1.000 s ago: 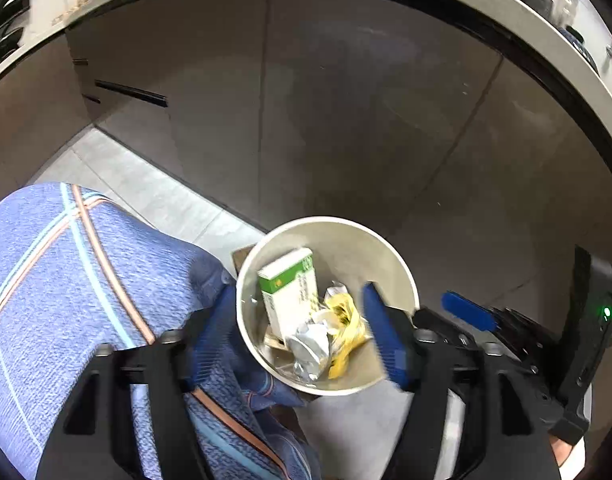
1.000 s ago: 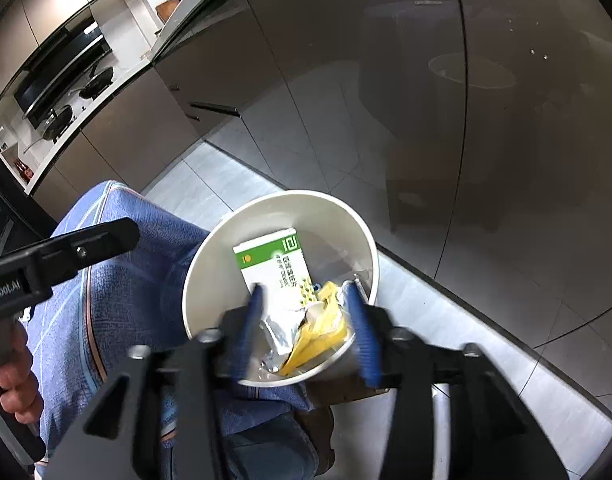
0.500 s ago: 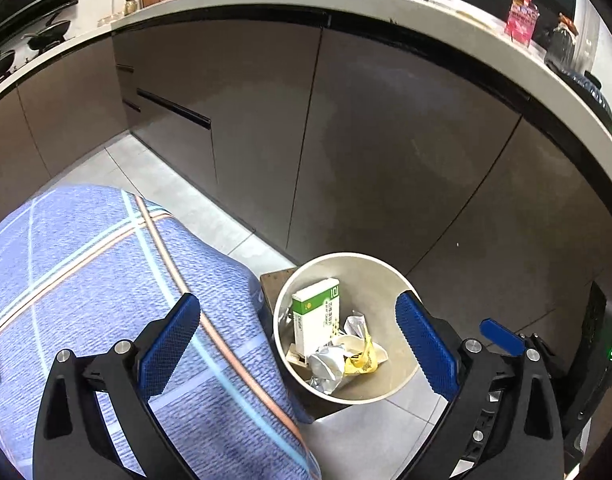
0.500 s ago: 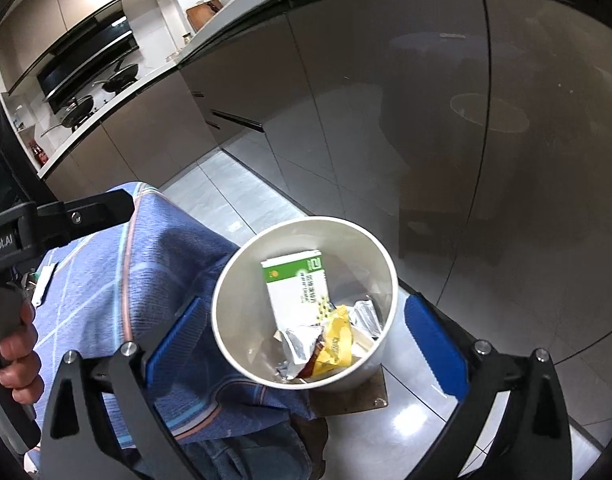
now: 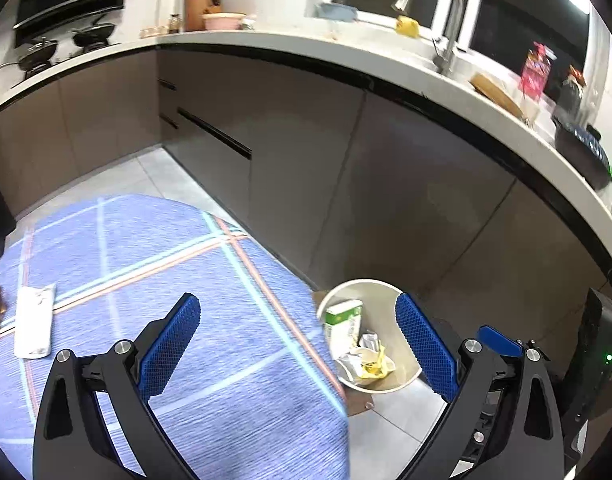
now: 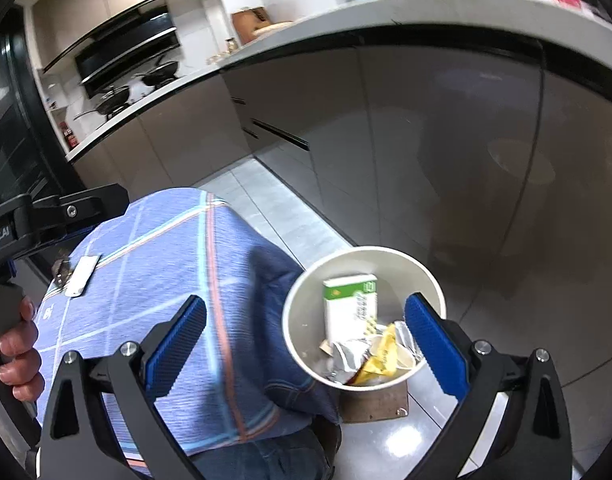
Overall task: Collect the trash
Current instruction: 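Move both tools back over the table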
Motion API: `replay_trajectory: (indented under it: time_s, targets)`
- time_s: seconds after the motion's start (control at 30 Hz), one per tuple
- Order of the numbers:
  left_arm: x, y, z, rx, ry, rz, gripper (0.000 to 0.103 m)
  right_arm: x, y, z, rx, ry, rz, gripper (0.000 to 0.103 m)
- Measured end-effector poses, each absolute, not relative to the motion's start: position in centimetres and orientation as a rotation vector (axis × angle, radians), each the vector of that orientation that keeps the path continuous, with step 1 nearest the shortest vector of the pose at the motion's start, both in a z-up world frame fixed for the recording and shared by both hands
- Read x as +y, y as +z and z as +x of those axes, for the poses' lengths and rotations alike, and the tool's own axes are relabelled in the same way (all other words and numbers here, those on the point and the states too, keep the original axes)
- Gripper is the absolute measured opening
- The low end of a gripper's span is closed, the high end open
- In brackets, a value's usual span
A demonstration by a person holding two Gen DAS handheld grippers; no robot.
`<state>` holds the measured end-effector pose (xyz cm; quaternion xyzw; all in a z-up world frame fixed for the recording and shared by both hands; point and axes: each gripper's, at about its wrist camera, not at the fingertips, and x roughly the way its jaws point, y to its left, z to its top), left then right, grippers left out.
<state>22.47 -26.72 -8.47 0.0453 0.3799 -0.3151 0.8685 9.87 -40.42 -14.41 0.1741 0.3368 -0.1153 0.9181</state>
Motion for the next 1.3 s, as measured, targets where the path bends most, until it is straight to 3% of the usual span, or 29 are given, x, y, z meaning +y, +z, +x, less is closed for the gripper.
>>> replay_trajectory:
  time_s: [0.5,1.0,1.3]
  targets:
    - [-12.5,-4.4,22.1,0.744,-0.455,-0.028,0.094,-28.4,-8.9,13.1,0.669,-0.027,0.199,0.100]
    - [4.9,-8.1,24.2,0.782,-0.263,-0.145,0.093,-16.9,-8.9,19.0,0.763,0.187,0.162,0.100]
    - [9.7,-10.5,28.6,0.821,-0.247,-0.122,0.073,-10.3,-11.0,23.8,0.833,0.295,0.132,0.100]
